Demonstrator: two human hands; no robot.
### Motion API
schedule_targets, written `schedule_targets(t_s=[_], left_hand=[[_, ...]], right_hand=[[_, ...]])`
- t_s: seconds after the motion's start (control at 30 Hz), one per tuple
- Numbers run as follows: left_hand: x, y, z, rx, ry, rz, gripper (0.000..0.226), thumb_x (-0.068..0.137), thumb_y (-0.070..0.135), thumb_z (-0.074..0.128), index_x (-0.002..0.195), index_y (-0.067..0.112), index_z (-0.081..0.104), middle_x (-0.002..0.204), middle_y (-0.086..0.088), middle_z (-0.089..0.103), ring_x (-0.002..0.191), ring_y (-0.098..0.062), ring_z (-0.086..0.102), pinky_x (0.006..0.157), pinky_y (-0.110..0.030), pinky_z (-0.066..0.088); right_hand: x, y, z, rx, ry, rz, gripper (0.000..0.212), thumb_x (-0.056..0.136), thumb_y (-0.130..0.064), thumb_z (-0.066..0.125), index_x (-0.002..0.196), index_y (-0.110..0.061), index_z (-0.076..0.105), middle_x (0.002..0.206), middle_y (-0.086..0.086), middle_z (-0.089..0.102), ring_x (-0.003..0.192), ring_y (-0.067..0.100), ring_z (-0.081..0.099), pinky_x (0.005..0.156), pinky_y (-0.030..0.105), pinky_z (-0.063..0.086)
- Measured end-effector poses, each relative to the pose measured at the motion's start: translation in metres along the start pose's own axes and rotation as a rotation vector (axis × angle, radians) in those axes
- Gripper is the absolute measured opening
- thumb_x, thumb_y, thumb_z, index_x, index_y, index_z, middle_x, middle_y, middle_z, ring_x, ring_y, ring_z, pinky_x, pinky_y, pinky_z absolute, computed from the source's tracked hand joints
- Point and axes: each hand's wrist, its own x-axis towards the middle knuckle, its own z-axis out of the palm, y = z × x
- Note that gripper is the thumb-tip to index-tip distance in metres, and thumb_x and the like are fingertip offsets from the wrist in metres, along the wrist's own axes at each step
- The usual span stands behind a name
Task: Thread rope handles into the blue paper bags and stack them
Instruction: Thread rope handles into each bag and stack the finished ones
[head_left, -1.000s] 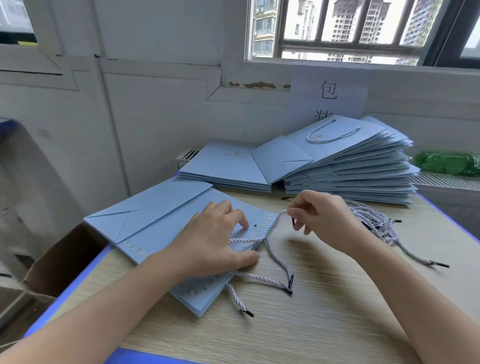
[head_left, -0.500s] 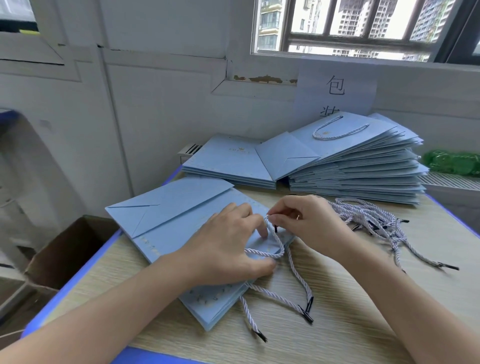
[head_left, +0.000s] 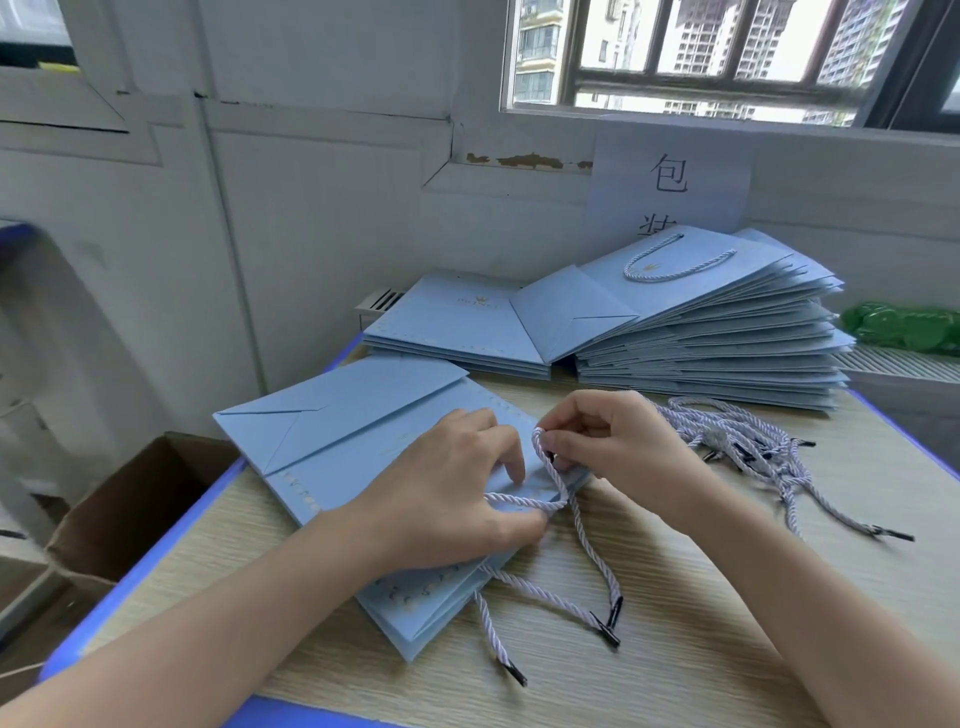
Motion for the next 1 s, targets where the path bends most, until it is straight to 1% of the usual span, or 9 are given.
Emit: schedule_targets(t_s=[0.17,0.27,0.37,0.47,0.53,0.67,0.77,0.9,1.0], left_hand=[[0.000,0.000,0.000,-0.002,0.001,0.000,0.022,0.077,0.041,0.068,0.085,0.028,0.053,0.090,0.010,0.047,0.088,-0.004,0.039,0.075,-0.012,0.032],[0.000,0.000,0.000,-0.048,0.018,-0.023,0.024,0.070,0.050,0.063,0.081,0.030,0.056,0.088,0.009,0.052,0.087,-0.005,0.046,0.075,-0.014,0.035],[0.000,-0.001,-0.001,-0.129,0.085,-0.049,0.022,0.069,0.043,0.067,0.073,0.022,0.066,0.082,0.007,0.060,0.082,-0.006,0.054,0.073,-0.017,0.039],[0.001,-0.002,-0.002,-0.192,0.116,-0.052,0.017,0.075,0.030,0.074,0.065,0.017,0.070,0.072,0.005,0.063,0.074,-0.008,0.057,0.066,-0.017,0.041],[0.002,-0.004,-0.003,-0.226,0.134,-0.060,0.025,0.073,0.036,0.070,0.058,0.016,0.068,0.064,0.003,0.061,0.063,-0.009,0.055,0.062,-0.023,0.043],[0.007,-0.010,-0.008,-0.299,0.198,-0.147,0.039,0.070,0.041,0.060,0.053,0.005,0.056,0.056,-0.009,0.049,0.049,-0.007,0.036,0.054,-0.028,0.032],[0.009,-0.011,-0.013,-0.416,0.230,-0.221,0.043,0.068,0.042,0.060,0.056,0.000,0.058,0.055,-0.009,0.038,0.052,-0.010,0.031,0.053,-0.027,0.026],[0.009,-0.012,-0.012,-0.460,0.247,-0.231,0.036,0.067,0.041,0.064,0.055,0.008,0.064,0.054,-0.002,0.044,0.051,-0.008,0.035,0.053,-0.024,0.030],[0.009,-0.012,-0.010,-0.446,0.225,-0.223,0.033,0.075,0.036,0.072,0.052,0.013,0.064,0.056,-0.007,0.052,0.053,-0.006,0.040,0.054,-0.019,0.033]], right_hand=[[0.001,0.002,0.000,-0.061,-0.009,-0.001,0.021,0.082,0.000,0.066,0.072,-0.017,0.065,0.061,-0.004,0.065,0.057,0.006,0.062,0.054,0.013,0.043],[0.002,0.001,-0.001,-0.287,-0.001,-0.090,0.014,0.081,-0.006,0.068,0.075,-0.018,0.067,0.065,-0.012,0.061,0.057,-0.001,0.054,0.059,0.007,0.040],[0.002,0.000,-0.001,-0.451,-0.006,-0.173,0.002,0.081,-0.015,0.072,0.081,-0.017,0.073,0.079,-0.006,0.057,0.065,0.002,0.048,0.063,0.009,0.035],[0.001,0.000,-0.004,-0.475,-0.082,-0.170,0.009,0.085,-0.023,0.068,0.086,-0.018,0.076,0.087,-0.005,0.057,0.073,0.003,0.049,0.065,0.011,0.034],[0.000,0.000,-0.009,-0.462,-0.147,-0.142,0.020,0.090,-0.027,0.059,0.089,-0.016,0.076,0.092,-0.011,0.057,0.083,0.003,0.048,0.070,0.015,0.033],[-0.003,-0.004,-0.015,-0.336,0.121,-0.218,0.016,0.091,-0.017,0.058,0.093,-0.018,0.073,0.097,-0.012,0.056,0.085,-0.003,0.051,0.071,0.006,0.034],[-0.005,-0.006,-0.016,-0.276,0.333,-0.259,0.008,0.083,-0.012,0.066,0.085,-0.019,0.070,0.086,-0.006,0.055,0.074,0.005,0.051,0.065,0.011,0.037],[-0.006,0.000,-0.003,-0.515,0.242,-0.266,0.007,0.079,-0.024,0.072,0.082,-0.018,0.072,0.080,-0.007,0.045,0.069,0.004,0.043,0.061,0.012,0.033],[-0.003,0.005,0.007,-0.614,0.223,-0.291,0.006,0.081,-0.016,0.069,0.079,-0.010,0.069,0.081,0.001,0.048,0.076,0.018,0.048,0.066,0.032,0.044]])
